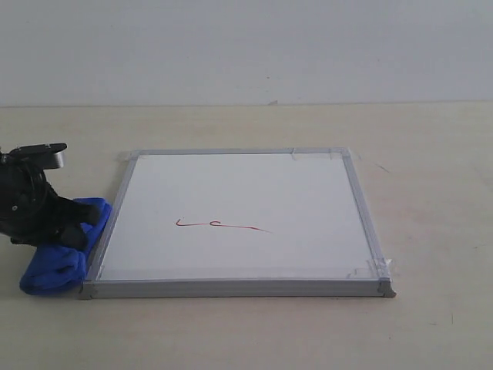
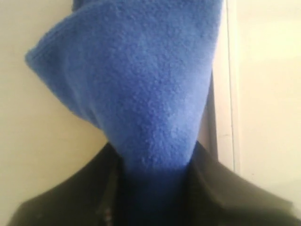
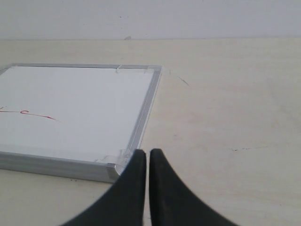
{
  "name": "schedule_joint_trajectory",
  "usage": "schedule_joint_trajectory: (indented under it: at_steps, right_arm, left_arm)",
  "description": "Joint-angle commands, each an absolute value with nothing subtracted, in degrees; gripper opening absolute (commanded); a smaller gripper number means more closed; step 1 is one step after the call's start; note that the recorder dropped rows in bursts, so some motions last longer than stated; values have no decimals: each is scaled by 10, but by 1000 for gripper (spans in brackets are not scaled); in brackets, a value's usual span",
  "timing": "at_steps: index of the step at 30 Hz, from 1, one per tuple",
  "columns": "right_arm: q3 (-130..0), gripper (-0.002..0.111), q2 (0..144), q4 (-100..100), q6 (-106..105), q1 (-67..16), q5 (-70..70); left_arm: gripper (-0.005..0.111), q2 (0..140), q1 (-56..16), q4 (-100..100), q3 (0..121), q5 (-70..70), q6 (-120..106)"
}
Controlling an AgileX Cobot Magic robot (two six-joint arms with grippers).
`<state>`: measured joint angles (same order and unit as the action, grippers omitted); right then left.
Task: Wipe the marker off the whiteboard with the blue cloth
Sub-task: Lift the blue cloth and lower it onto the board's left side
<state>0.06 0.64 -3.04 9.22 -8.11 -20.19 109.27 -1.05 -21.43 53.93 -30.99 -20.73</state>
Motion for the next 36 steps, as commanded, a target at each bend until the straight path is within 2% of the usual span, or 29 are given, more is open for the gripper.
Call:
schedule_joint_trajectory:
  at_steps: [1,6,18,27,36]
  right_arm:
    - [0,0,3,-34,90,-79,-195]
    - [0,0,3,-34,90,-79,-195]
    - [0,0,3,-34,90,-79,-195]
    - [0,0,3,-34,90,-79,-195]
    - [0,0,3,-34,90,-79,-195]
  left_arm:
    - [5,1114,-12,-215,542,-364,-201]
    - [4,1084,-12,-215,580,-432,-201]
    - [4,981,-18,-221,623,-415,-255]
    - [4,999,-70,-221,656,-360,-336]
    - [4,1097,-107,-221,668,-301,-354]
